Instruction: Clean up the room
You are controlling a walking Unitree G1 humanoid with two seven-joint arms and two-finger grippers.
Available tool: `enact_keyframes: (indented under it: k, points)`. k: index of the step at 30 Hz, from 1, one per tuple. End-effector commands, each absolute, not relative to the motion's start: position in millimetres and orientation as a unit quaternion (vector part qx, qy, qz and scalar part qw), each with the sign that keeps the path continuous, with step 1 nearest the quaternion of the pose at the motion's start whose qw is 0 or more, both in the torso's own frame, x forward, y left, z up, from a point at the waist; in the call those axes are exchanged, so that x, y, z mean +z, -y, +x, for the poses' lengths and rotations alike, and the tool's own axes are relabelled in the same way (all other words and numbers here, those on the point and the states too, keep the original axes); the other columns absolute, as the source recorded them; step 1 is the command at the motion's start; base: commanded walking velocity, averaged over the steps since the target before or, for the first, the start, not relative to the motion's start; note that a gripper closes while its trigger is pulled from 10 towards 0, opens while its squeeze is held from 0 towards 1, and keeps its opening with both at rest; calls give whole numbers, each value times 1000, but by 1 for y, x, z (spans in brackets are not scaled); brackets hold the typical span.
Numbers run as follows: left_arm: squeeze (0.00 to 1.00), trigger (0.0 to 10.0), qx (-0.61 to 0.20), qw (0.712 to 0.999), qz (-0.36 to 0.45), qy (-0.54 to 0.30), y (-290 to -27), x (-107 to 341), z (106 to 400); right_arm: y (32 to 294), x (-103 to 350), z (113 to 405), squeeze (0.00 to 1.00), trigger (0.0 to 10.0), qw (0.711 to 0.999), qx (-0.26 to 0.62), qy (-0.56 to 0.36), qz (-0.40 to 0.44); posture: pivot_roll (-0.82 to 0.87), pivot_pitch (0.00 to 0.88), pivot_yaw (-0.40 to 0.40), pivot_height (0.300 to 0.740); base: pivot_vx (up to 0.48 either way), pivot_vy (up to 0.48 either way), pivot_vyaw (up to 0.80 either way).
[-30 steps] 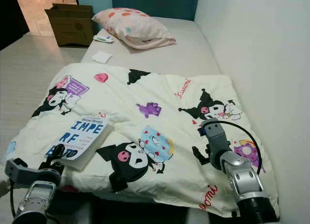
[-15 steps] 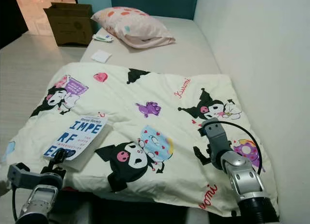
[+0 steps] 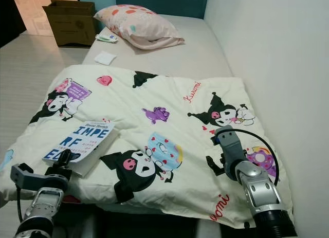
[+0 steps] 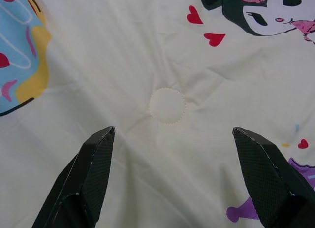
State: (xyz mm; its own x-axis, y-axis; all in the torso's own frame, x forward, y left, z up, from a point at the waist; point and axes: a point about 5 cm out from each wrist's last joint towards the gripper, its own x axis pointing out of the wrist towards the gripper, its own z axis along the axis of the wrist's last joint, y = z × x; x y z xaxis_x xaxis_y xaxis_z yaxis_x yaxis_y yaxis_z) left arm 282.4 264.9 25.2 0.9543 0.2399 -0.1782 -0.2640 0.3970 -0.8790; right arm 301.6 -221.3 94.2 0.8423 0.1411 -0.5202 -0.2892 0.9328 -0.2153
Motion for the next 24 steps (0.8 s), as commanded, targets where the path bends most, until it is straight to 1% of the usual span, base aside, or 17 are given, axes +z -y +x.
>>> enact_keyframes:
  k: [1, 10, 13, 15, 16, 17, 18, 19, 20, 21, 23, 24]
  points:
    - [0, 0, 127, 834, -537, -3, -256, 30, 289, 226, 95, 301, 0, 10000, 948, 105, -257, -153, 77, 84, -92, 472, 0, 0, 0]
    - [0, 0, 112, 831, -544, 5, -250, 32, 291, 228, 95, 303, 0, 10000, 948, 103, -258, -158, 76, 78, -93, 472, 0, 0, 0]
    - [0, 0, 93, 846, -524, 26, -251, 46, 296, 229, 97, 304, 0, 10000, 953, 96, -248, -146, 74, 76, -92, 472, 0, 0, 0]
    - [0, 0, 55, 868, -489, 62, -247, 74, 308, 228, 106, 309, 0, 10000, 969, 90, -212, -85, 75, 70, -95, 472, 0, 0, 0]
    - [0, 0, 55, 868, -489, 62, -247, 74, 308, 228, 106, 309, 0, 10000, 969, 90, -212, -85, 75, 70, -95, 472, 0, 0, 0]
    - [0, 0, 33, 876, -475, 82, -244, 89, 313, 227, 112, 312, 0, 10000, 978, 91, -185, -45, 77, 67, -95, 472, 0, 0, 0]
    - [0, 0, -23, 886, -446, 124, -233, 126, 322, 224, 123, 317, 0, 10000, 986, 92, -130, 57, 80, 61, -97, 482, 0, 0, 0]
    - [0, 0, -23, 886, -446, 124, -233, 126, 322, 224, 123, 317, 0, 10000, 986, 92, -130, 57, 80, 61, -97, 482, 0, 0, 0]
    - [0, 0, -61, 890, -427, 148, -224, 148, 325, 222, 125, 318, 0, 10000, 986, 100, -110, 76, 83, 57, -96, 492, 0, 0, 0]
    - [0, 0, -82, 891, -417, 158, -219, 158, 326, 219, 124, 318, 0, 10000, 985, 105, -108, 81, 82, 54, -95, 497, 0, 0, 0]
    - [0, 0, -97, 891, -411, 165, -215, 165, 326, 217, 122, 318, 0, 10000, 985, 109, -107, 85, 81, 53, -94, 501, 0, 0, 0]
    - [0, 0, -109, 898, -394, 164, -211, 167, 325, 214, 120, 318, 0, 10000, 984, 110, -108, 90, 84, 52, -92, 506, 0, 0, 0]
